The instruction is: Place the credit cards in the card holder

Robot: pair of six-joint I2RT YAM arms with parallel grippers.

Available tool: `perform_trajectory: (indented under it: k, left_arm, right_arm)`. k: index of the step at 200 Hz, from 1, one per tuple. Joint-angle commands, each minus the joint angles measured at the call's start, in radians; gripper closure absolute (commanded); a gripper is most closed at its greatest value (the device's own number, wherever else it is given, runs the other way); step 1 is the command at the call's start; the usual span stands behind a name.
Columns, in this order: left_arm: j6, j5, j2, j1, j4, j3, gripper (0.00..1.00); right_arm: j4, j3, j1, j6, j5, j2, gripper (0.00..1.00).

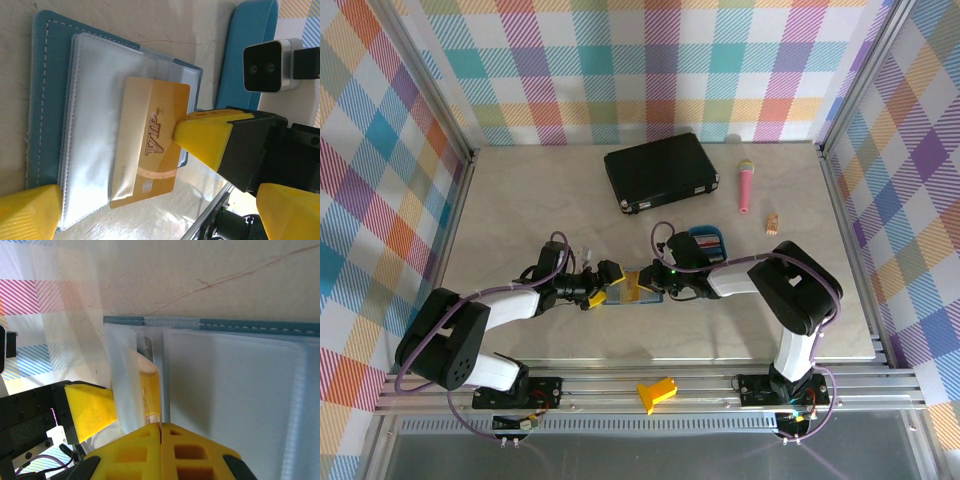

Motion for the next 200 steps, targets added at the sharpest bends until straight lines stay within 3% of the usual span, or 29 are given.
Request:
perform_trajectory:
  k: [1,200]
  left_arm:
    - [0.019,-0.001,-0.007,-0.013,-0.028,0.014,0.01]
    - [0.022,-0.001,0.012,-0.012,-0.035,0.018,0.01]
  right_arm:
    - [-0.02,0.024,0.017,0.004,-0.013,0.026,0.96]
    - [0.003,0.009,0.015,-0.01,0.118,-0.012,1.0]
